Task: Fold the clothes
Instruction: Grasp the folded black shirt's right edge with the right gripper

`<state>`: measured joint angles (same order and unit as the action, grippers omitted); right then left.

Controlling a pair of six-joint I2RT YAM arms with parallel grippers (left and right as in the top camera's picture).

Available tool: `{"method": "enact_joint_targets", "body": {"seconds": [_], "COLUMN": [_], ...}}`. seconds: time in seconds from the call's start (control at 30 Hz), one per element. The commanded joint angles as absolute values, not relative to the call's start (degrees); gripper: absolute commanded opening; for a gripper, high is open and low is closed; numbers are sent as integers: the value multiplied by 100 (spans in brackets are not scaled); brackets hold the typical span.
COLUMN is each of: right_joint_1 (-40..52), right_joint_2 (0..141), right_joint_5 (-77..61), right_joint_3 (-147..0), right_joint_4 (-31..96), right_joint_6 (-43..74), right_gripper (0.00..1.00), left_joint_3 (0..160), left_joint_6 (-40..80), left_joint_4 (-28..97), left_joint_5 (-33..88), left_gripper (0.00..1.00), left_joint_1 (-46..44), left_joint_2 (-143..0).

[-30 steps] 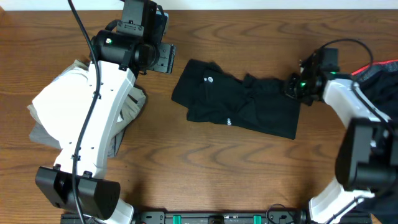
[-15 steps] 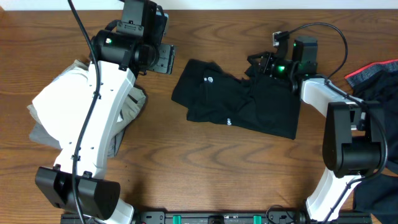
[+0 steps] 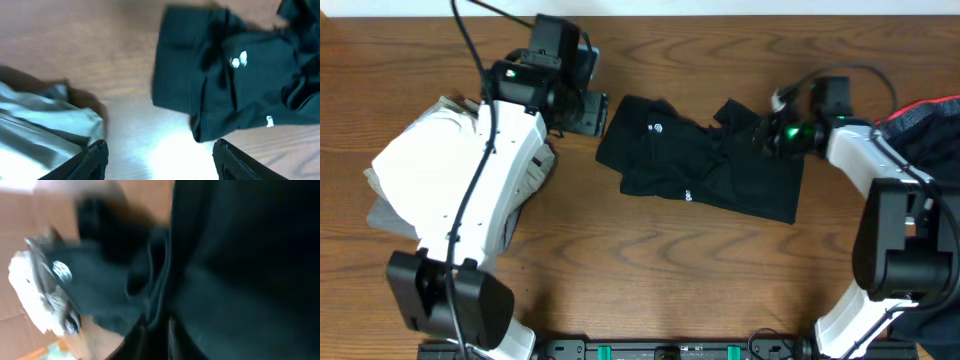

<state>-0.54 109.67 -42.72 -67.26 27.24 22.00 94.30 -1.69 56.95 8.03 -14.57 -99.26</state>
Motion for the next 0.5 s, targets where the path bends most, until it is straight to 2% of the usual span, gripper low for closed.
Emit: {"method": "enact_joint_targets", "body": {"seconds": [0.0, 0.03, 0.07, 0.17, 0.23, 0.33, 0.47], "right_joint_1": [386, 443, 489, 523, 523, 534, 637], "right_joint_2": [10906, 10906, 10906, 10906, 10906, 10906, 10895], "right_joint_5": [-3966, -3872, -3795, -3747, -3675, -3535, -3688], "right_joint_3": [-6742, -6742, -6742, -6742, -6742, -6742, -6742], "right_joint_4": [3153, 3262, 3350, 3476, 3564, 3708, 4053], "right_joint_6": [910, 799, 687, 429, 397, 399, 340], "right_gripper": [34, 41, 43, 43, 34, 8, 1], "left_joint_3": [9251, 9231, 9225, 9225, 9225, 9225, 9225], "left_joint_6": [-69, -69, -69, -71, -71, -71, -71], "left_joint_4": [5669, 5671, 5673, 5671, 5671, 5651, 5623], "left_joint_5": [1028, 1031, 1028, 1028, 1028, 1028, 1028], "left_gripper": [69, 69, 69, 69, 70, 69, 70], "left_joint_1": [-1437, -1437, -1437, -1437, -1437, -1437, -1437], "left_joint_2": [-10012, -10012, -10012, -10009, -10009, -10009, -10009]}}
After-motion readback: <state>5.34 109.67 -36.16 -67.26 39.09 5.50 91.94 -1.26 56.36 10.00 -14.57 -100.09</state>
